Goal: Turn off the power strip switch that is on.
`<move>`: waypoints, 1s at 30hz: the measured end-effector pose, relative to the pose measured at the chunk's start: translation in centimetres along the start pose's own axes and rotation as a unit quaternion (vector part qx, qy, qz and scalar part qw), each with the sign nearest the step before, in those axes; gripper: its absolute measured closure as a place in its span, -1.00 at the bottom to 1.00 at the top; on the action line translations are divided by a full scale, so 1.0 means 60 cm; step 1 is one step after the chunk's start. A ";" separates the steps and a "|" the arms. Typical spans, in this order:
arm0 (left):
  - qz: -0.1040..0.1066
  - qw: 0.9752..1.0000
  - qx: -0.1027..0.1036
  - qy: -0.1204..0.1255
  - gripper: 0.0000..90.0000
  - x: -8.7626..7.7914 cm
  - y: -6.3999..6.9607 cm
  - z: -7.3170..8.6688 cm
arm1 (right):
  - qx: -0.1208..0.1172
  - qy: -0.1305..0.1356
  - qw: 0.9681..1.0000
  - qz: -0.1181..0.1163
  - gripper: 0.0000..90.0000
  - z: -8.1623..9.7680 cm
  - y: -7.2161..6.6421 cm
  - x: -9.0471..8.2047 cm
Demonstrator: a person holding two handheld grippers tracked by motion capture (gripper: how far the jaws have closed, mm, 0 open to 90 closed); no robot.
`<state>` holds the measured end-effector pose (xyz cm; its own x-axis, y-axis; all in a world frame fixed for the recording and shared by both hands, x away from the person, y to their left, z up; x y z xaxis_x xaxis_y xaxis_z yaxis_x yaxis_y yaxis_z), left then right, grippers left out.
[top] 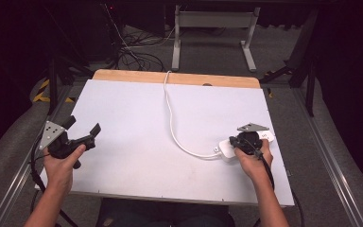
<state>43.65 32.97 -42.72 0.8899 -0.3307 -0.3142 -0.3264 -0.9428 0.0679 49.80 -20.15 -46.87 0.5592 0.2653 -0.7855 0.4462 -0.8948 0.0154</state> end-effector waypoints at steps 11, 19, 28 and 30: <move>-0.002 1.000 0.000 0.002 -0.93 -0.002 0.000 0.000 | -0.002 0.005 1.000 0.006 1.00 -0.003 -0.005 -0.004; -0.003 1.000 -0.002 0.001 -0.93 -0.001 -0.003 0.000 | -0.011 0.021 1.000 0.007 1.00 -0.005 -0.005 -0.011; -0.007 1.000 -0.004 0.001 -0.93 -0.002 -0.006 -0.001 | 0.009 0.112 0.994 -0.017 1.00 -0.004 0.006 -0.059; -0.005 1.000 -0.006 0.000 -0.93 -0.003 -0.008 -0.001 | 0.005 0.147 0.989 -0.016 1.00 0.003 0.008 -0.076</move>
<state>43.66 33.47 -42.66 0.8936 -0.3204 -0.3143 -0.3129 -0.9468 0.0755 47.35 -21.83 -43.40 0.7254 0.3845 -0.5710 0.4597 -0.8879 -0.0139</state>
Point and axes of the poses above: each handheld gripper's, and its own axes: x roughly forward along the jaws, z roughly out of its underside, y roughly to its right, the point moved 1 cm from there along x, roughly forward along the jaws, and after that the axes turned 10 degrees about -y, right-handed, at the moved point
